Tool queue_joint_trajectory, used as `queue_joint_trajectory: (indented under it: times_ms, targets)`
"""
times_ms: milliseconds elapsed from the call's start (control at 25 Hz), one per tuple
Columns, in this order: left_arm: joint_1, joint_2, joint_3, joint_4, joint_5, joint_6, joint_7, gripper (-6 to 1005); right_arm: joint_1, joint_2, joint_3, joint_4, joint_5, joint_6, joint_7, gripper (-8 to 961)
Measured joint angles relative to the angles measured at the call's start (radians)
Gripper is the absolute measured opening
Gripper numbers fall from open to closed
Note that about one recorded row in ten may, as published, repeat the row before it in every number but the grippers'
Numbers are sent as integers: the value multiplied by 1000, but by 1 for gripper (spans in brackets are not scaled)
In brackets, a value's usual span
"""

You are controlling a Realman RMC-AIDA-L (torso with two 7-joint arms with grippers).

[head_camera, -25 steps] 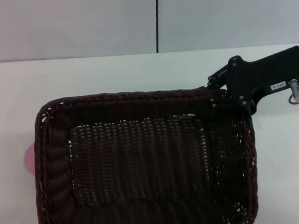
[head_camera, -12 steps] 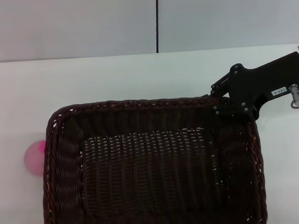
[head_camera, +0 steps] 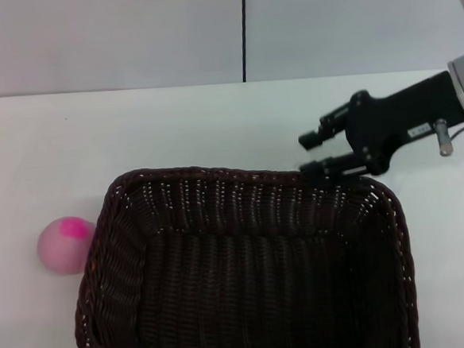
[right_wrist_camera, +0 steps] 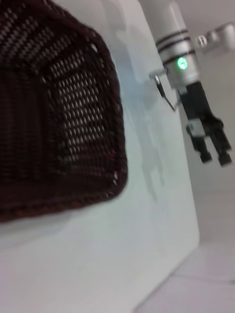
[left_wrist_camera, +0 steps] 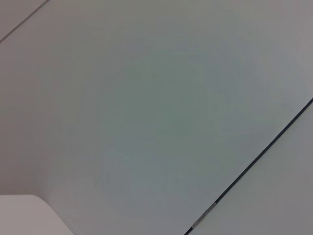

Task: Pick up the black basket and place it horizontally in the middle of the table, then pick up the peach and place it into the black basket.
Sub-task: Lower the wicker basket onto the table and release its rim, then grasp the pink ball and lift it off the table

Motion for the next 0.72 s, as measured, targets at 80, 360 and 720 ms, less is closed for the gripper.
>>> queue_joint_trajectory:
  times_ms: [80,360,720]
  targets:
    - [0,0,2,0,0,0,0,818,-3,1,16,-4,18,21,-8,280]
    - [-3,6,56,21,0,5,-1,818,-97,3,222,8,254,84,-131,534]
    - [-78,19,435,332,0,25,-213,817,-350,52,437,183,776,128,-393,557]
